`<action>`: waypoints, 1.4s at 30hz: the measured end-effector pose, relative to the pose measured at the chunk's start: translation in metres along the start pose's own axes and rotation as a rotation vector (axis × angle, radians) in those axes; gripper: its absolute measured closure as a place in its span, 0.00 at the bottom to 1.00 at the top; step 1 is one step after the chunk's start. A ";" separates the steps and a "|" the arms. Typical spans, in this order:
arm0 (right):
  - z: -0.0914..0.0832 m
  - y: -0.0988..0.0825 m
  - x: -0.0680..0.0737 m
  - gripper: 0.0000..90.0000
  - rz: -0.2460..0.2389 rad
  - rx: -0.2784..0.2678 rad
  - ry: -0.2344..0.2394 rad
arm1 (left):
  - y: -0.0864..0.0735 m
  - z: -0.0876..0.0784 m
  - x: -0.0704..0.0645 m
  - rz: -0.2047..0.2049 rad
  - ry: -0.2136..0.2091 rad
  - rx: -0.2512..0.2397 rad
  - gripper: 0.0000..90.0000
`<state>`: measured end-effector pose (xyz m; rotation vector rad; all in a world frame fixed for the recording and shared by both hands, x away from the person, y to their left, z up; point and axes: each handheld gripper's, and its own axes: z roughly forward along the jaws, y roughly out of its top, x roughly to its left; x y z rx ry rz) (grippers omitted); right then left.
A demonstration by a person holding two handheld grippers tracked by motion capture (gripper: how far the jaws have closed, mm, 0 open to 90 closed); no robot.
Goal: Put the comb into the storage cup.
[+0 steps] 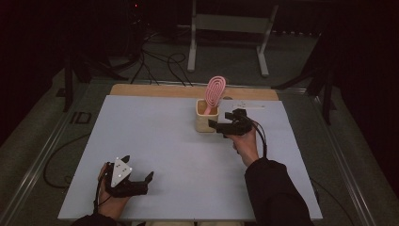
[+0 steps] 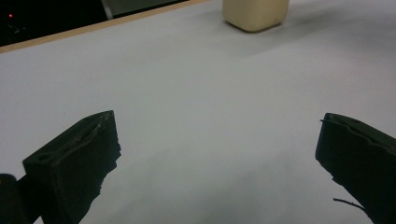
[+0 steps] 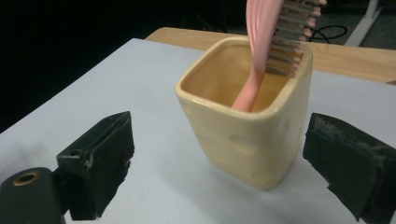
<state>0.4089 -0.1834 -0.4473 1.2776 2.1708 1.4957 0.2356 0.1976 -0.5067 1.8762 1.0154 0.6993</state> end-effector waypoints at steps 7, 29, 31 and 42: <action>-0.009 -0.012 -0.005 0.10 0.002 -0.013 -0.016 | 0.000 -0.001 0.000 -0.002 0.005 -0.004 0.00; -0.059 -0.046 0.006 0.10 -0.149 0.010 -0.139 | -0.001 -0.002 0.003 -0.013 0.024 -0.008 0.00; -0.065 -0.053 0.006 0.10 -0.148 0.013 -0.152 | -0.001 -0.002 0.004 -0.017 0.026 -0.007 0.00; -0.096 -0.080 0.004 0.10 -0.202 0.010 -0.207 | -0.002 -0.005 0.010 -0.037 0.052 -0.014 0.00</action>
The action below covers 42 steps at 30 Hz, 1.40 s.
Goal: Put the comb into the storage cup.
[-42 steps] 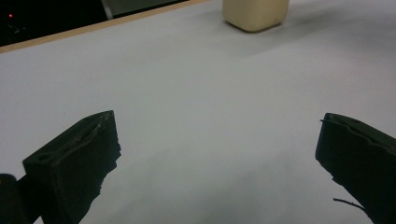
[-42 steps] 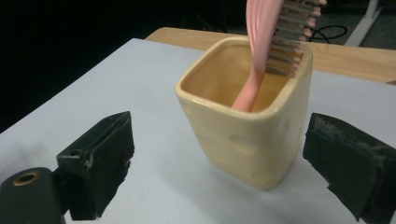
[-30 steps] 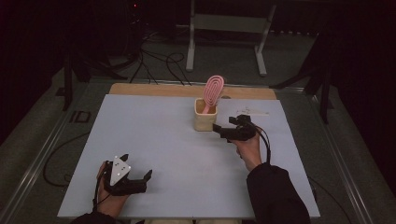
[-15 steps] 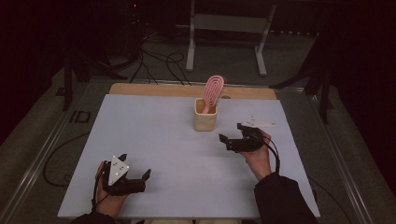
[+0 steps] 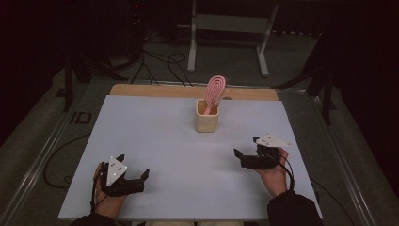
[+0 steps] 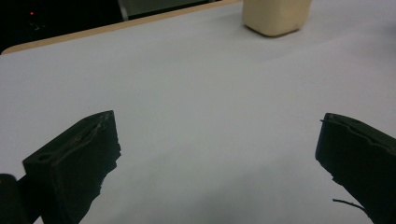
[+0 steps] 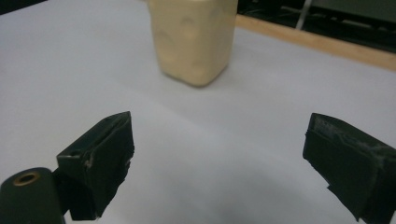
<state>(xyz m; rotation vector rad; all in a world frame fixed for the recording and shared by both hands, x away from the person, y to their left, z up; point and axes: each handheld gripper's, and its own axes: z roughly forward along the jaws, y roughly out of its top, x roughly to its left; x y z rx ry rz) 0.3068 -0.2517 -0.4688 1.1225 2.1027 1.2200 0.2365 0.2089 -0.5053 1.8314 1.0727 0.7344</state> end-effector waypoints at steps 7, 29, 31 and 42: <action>-0.019 -0.023 -0.004 0.10 0.030 -0.009 0.005 | 0.000 -0.002 0.003 -0.013 0.006 -0.010 0.00; -0.049 -0.051 -0.001 0.10 0.018 -0.121 -0.040 | 0.001 -0.010 0.011 -0.027 0.010 -0.051 0.00; -0.053 -0.052 -0.002 0.10 0.030 -0.138 -0.038 | 0.001 -0.010 0.012 -0.027 0.010 -0.056 0.00; -0.054 -0.054 0.004 0.10 0.003 -0.140 -0.057 | 0.000 -0.011 0.016 -0.032 0.024 -0.062 0.00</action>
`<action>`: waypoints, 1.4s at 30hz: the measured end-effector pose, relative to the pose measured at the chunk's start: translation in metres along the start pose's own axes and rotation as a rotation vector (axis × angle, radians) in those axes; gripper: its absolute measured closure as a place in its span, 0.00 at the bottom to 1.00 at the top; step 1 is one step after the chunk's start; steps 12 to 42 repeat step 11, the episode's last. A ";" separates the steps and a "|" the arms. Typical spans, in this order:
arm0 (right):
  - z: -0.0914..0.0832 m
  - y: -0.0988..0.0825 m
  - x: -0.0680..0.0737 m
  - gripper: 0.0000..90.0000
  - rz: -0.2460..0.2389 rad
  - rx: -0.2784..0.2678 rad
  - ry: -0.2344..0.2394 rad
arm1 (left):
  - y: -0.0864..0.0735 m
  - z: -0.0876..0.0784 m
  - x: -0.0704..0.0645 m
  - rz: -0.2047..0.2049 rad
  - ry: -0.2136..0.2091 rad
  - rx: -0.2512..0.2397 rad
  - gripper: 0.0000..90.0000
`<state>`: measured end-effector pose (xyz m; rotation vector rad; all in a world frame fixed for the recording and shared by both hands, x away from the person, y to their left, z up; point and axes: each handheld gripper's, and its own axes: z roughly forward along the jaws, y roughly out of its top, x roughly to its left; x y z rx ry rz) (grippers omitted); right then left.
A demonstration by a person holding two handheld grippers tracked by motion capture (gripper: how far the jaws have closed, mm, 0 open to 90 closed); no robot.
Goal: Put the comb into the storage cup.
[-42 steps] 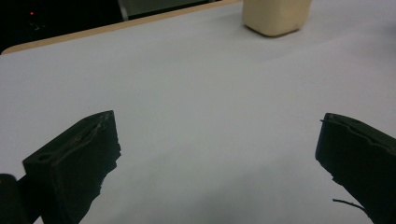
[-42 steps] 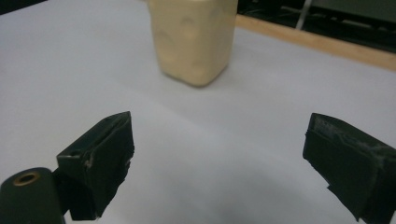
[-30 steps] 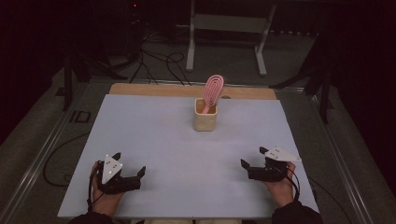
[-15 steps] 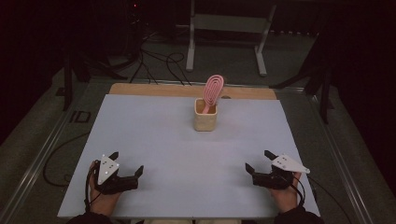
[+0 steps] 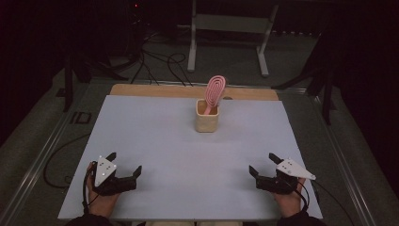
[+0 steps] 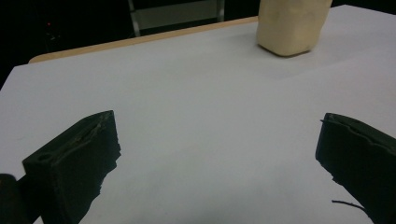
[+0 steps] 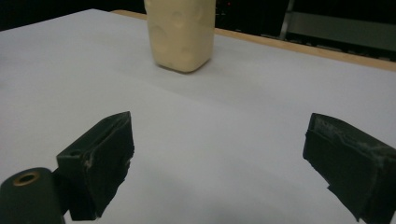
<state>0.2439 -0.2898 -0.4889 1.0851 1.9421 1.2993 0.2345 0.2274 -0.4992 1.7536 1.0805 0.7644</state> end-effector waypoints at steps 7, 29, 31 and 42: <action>-0.001 -0.001 0.000 0.10 -0.002 0.002 -0.013 | -0.001 0.000 0.002 -0.006 0.004 -0.002 0.00; -0.002 -0.002 -0.001 0.10 0.001 0.001 -0.014 | -0.001 -0.001 0.004 -0.014 0.012 0.000 0.00; -0.002 -0.002 -0.001 0.10 0.001 0.001 -0.014 | -0.001 -0.001 0.004 -0.014 0.012 0.000 0.00; -0.002 -0.002 -0.001 0.10 0.001 0.001 -0.014 | -0.001 -0.001 0.004 -0.014 0.012 0.000 0.00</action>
